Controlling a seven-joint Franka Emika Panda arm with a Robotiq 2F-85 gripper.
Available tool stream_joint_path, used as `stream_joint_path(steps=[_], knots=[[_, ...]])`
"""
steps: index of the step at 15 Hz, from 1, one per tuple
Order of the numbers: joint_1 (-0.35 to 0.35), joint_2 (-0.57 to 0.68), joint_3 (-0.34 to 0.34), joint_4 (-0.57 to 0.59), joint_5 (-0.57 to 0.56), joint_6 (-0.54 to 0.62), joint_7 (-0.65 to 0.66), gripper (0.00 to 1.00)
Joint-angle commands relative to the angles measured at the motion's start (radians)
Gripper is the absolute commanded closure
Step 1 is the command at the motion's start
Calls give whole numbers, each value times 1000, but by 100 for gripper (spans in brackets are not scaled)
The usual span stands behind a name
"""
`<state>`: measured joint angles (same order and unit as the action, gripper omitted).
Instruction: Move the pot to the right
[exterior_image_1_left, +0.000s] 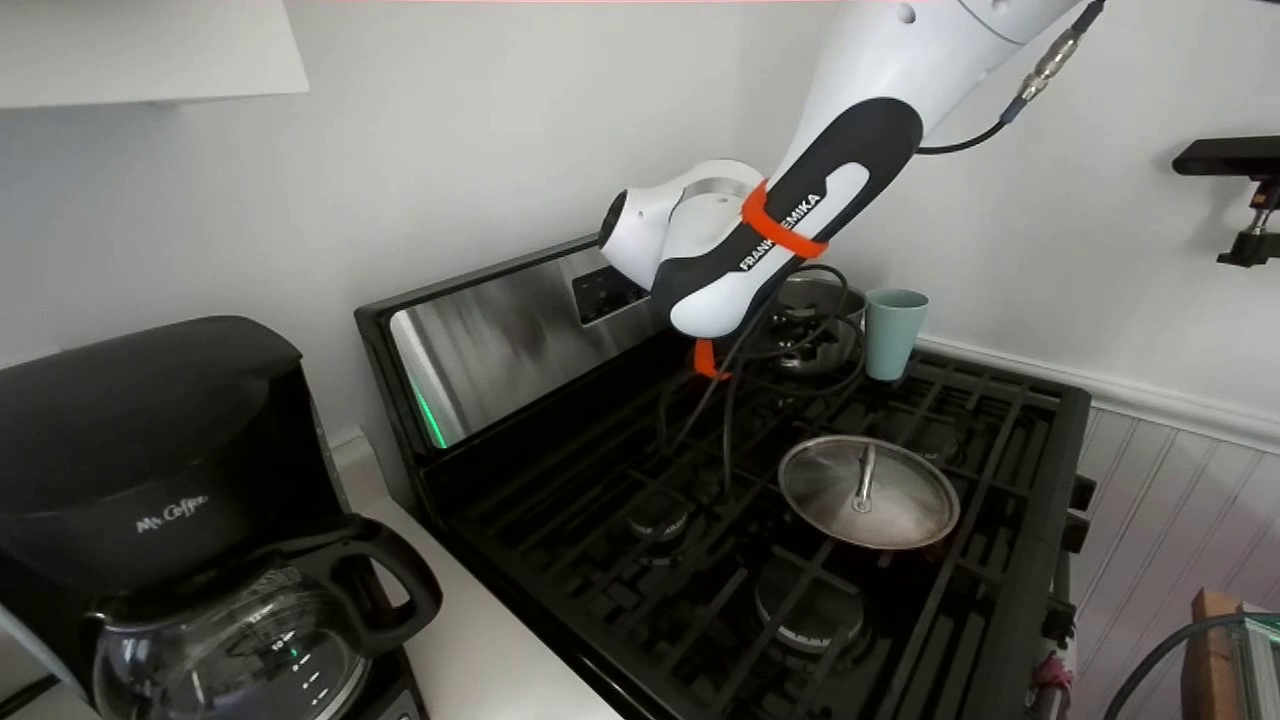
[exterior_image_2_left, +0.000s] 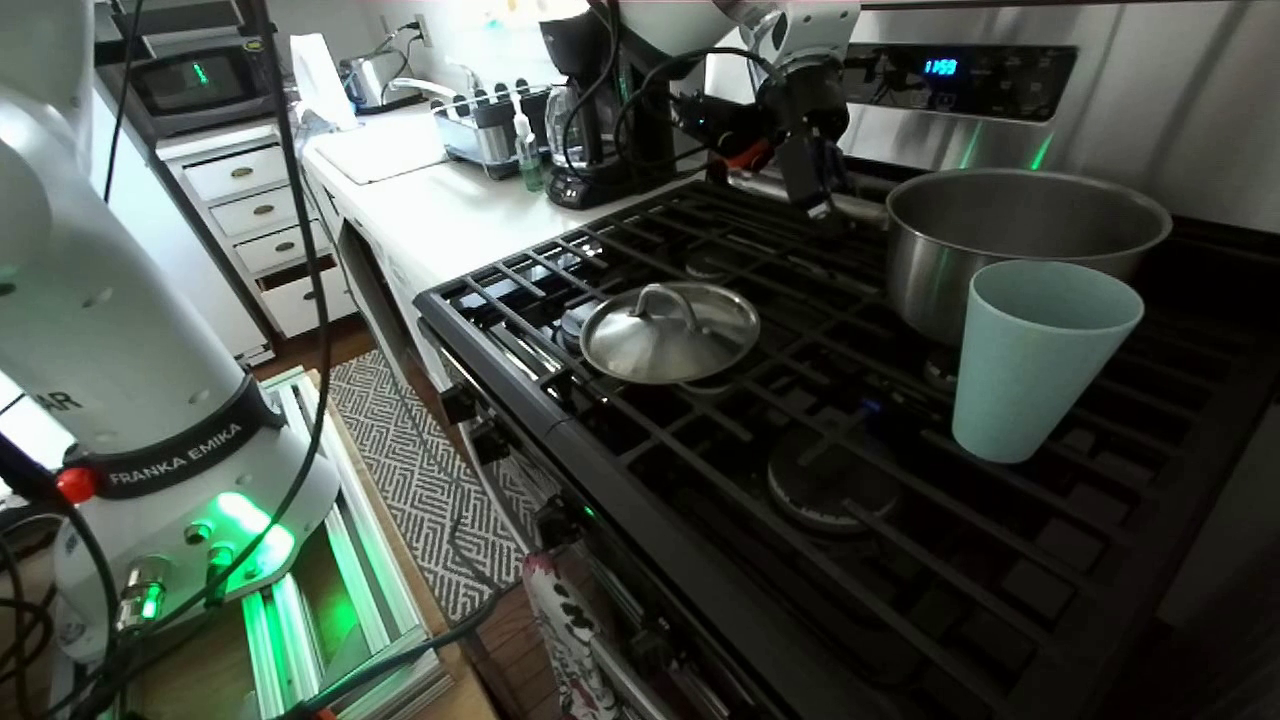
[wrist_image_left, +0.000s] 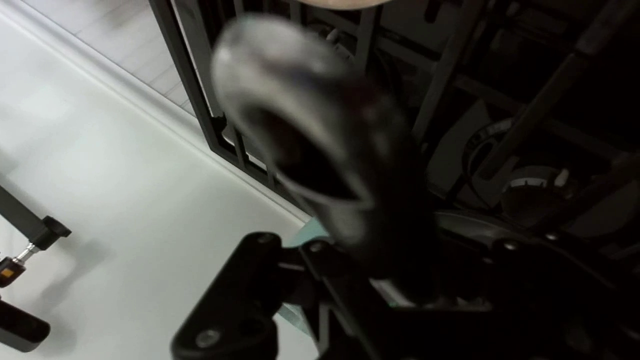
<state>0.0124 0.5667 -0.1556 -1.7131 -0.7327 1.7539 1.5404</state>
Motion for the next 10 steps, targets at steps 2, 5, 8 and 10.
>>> stream_joint_path(steps=[2, 5, 8, 10], knots=[[-15, -20, -2, -8, 21, 17, -12, 98], [-11, -21, 0, -10, 33, 10, -24, 60], [-9, -30, 3, -15, 66, -8, -35, 41], [-5, -43, 2, -25, 82, -18, -32, 27]])
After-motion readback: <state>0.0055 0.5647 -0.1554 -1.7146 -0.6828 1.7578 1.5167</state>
